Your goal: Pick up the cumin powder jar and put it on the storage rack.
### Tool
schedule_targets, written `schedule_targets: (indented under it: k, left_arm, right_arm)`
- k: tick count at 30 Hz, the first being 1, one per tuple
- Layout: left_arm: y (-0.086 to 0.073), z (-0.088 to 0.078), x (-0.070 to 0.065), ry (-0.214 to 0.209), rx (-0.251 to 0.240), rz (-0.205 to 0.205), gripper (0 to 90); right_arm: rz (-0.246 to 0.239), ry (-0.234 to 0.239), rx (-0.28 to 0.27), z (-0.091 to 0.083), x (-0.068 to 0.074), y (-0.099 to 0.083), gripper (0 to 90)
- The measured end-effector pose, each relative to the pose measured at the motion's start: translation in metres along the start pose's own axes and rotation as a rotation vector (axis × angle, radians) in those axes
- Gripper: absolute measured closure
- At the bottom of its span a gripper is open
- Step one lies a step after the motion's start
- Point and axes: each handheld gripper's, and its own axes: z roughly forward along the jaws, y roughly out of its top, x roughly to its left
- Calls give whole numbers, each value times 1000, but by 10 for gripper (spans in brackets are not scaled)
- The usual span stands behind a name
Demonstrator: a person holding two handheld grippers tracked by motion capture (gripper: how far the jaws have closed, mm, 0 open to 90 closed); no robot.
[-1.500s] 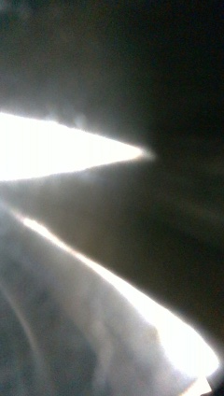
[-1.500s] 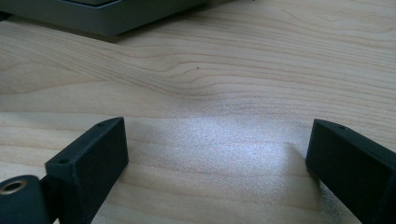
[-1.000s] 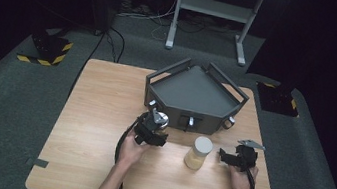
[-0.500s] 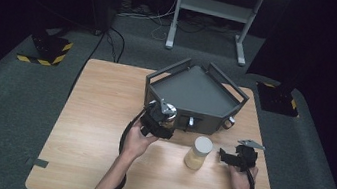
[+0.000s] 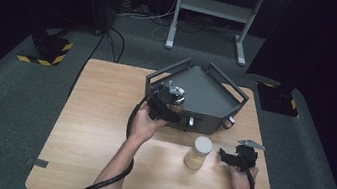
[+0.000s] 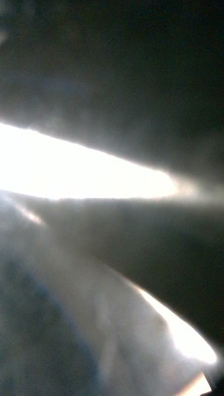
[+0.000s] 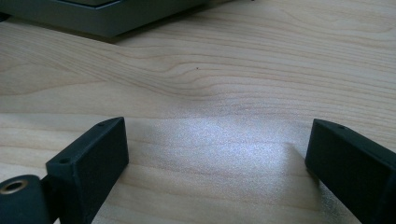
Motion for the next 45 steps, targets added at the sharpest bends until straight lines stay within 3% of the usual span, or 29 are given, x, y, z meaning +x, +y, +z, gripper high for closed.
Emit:
schedule_targets:
  k: [2,3,4,8,9,10,13,14,15,16,17,20,29,34,45]
  left_arm:
    - [7,0,0,-7,-2,4,312]
    - [1,6,-5,-2,-64,-59,312]
    - [-1,15,-15,4,-128,-170,312]
    - [11,25,-15,12,-115,-181,312]
    - [11,25,-15,12,-115,-181,312]
    - [36,22,2,1,27,-16,312]
    - [40,28,3,8,33,-27,312]
    - [38,32,1,15,8,-68,312]
    - [41,34,2,21,18,-68,312]
    - [49,35,4,38,58,-29,312]
    - [46,41,-2,76,32,-46,312]
    - [46,49,-3,113,25,-65,312]
    - [48,73,3,141,48,-111,312]
    - [48,82,-4,176,60,-87,312]
    - [47,91,1,155,75,-82,312]
  right_arm:
    - [0,0,0,0,0,0,52]
    - [0,0,0,0,0,0,52]
    - [-1,0,1,0,0,0,52]
    - [-1,0,0,0,0,0,51]
    - [-1,0,0,0,0,0,51]
    - [-1,1,1,0,0,0,49]
    - [-1,1,1,0,0,0,49]
    - [-1,2,1,0,0,0,48]
    - [-2,2,1,0,0,0,48]
    - [-2,2,1,0,0,0,48]
    - [-2,2,1,0,0,0,47]
    - [-3,3,2,0,0,0,46]
    - [-3,3,2,0,0,0,46]
    - [-4,3,1,0,0,0,46]
    - [-4,3,2,0,0,0,46]
